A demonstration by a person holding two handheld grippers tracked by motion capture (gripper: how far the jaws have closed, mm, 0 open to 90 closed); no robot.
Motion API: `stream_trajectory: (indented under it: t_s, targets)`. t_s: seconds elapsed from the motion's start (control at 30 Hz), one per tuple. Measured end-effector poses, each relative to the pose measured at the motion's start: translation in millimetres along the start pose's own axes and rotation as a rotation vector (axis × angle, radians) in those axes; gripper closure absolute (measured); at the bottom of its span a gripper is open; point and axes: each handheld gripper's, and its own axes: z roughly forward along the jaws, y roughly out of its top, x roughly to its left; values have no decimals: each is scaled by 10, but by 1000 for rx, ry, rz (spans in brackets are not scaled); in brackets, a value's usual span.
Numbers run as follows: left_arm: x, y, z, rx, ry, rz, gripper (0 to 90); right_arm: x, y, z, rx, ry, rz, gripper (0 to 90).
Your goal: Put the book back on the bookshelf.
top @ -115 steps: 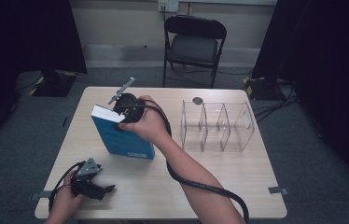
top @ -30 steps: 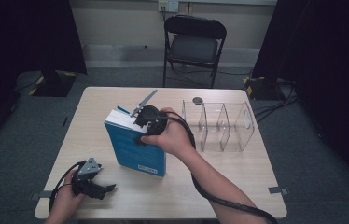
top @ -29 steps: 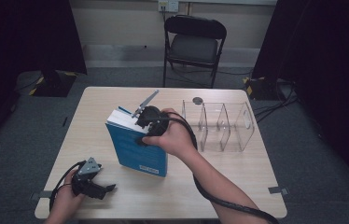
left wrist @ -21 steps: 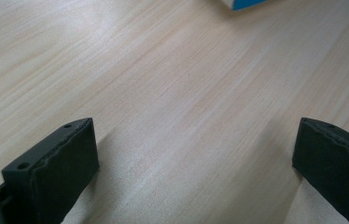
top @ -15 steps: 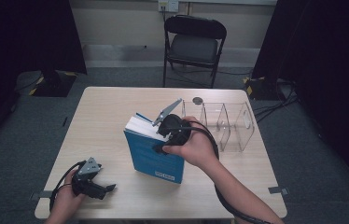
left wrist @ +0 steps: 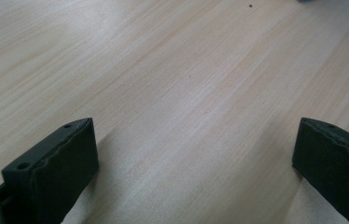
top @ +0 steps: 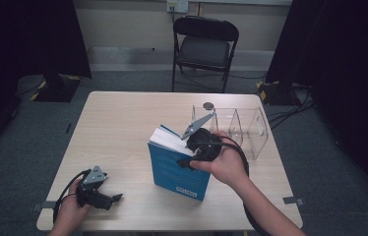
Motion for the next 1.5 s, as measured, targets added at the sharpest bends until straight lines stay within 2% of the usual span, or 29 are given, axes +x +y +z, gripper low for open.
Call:
stream_trajectory:
  t_s: [0.2,0.37,0.43,0.57,0.8,0.87,0.9,0.93,1.03,1.1,1.13,1.27,1.4,1.5]
  targets:
    - [-8,-1,8,-9,3,-9,0,-32,-112,-50,-22,-7,1,611]
    - [-19,-1,9,-10,8,-16,0,-17,-105,-49,-9,-3,-37,604]
    - [-21,-2,10,-11,8,-17,0,-18,-99,-49,3,-2,-37,602]
    - [-18,0,5,-4,10,-9,0,-8,-33,-41,79,-8,-28,595]
    - [-18,-1,5,-4,10,-9,0,-44,30,-12,141,-20,-13,586]
    - [-18,0,5,-4,10,-10,0,-59,48,21,181,-22,-8,572]
    - [-25,-2,11,-12,10,-20,0,-59,48,21,181,-22,-8,572]
    - [-17,0,4,-2,10,-8,0,-55,53,24,191,-21,0,572]
    - [-18,0,5,-4,10,-9,0,-68,59,23,202,-19,15,569]
    - [-19,-1,5,-4,10,-10,0,-82,64,33,219,-20,17,551]
    - [-18,-1,5,-4,10,-10,0,-84,74,57,255,-43,-12,528]
    - [-19,-1,4,-4,11,-9,0,-105,71,54,249,-40,-6,513]
    - [-19,0,5,-4,11,-9,0,-104,76,55,261,-35,-12,512]
    - [-20,0,5,-3,11,-10,0,-100,80,58,273,-34,-13,480]
